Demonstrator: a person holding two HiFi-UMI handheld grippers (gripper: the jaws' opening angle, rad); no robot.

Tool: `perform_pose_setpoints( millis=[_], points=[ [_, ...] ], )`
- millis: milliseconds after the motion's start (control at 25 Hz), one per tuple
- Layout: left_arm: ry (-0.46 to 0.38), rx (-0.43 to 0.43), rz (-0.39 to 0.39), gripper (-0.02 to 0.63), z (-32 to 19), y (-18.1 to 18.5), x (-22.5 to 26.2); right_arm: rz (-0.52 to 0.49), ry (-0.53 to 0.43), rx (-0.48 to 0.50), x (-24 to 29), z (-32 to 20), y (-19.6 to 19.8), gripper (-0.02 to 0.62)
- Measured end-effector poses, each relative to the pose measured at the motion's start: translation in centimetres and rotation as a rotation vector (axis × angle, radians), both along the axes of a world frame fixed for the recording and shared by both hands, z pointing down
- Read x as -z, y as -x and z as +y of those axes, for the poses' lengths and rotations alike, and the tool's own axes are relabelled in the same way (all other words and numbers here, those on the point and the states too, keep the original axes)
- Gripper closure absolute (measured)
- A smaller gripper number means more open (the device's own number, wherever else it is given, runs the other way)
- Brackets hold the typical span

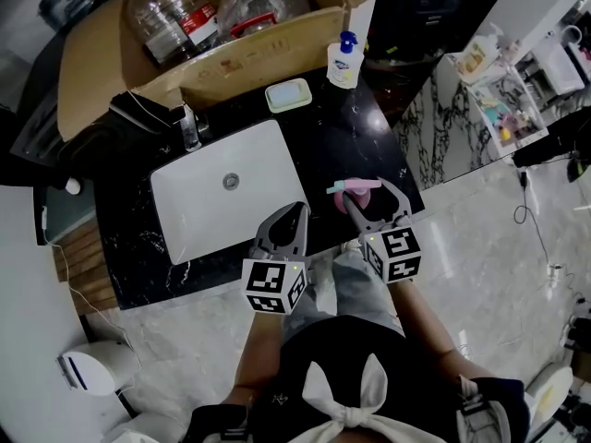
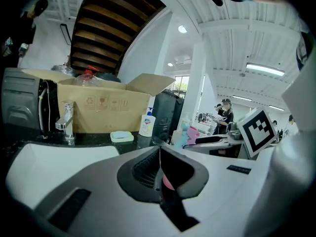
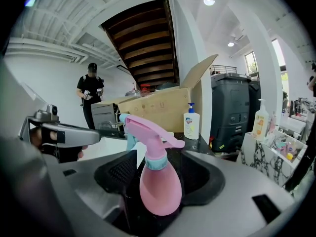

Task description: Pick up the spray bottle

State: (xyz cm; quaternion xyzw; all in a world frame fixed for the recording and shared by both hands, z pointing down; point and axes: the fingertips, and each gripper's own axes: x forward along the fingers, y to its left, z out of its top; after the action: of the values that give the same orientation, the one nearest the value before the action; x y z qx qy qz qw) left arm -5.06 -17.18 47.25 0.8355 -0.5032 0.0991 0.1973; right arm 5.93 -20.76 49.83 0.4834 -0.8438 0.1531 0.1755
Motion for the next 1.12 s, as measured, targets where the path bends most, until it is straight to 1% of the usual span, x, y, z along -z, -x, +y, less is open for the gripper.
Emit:
perform_pose_setpoints(
  millis=[400, 440, 560, 1120],
  points=[
    [0.004, 0.002, -0.003, 0.577, 0.2, -0.6, 0.0, 0.015, 0.009, 0.027, -0.8, 0.0, 0.3, 0.341],
    [0.005, 0.0, -0.003, 0.577, 0.3, -0.6, 0.0, 0.02, 0.012, 0.029, -1.0, 0.0, 0.3, 0.345],
    [0.008, -0.003, -0.006, 0.577, 0.4, -0.8, -0.1, 0.032, 0.014, 0.028, -1.3, 0.1, 0.3, 0.39],
    [0.008, 0.0, -0.017, 0.577, 0.7, -0.8, 0.0, 0.043, 0.001, 0.035, -1.3, 0.1, 0.3, 0.396]
  ],
)
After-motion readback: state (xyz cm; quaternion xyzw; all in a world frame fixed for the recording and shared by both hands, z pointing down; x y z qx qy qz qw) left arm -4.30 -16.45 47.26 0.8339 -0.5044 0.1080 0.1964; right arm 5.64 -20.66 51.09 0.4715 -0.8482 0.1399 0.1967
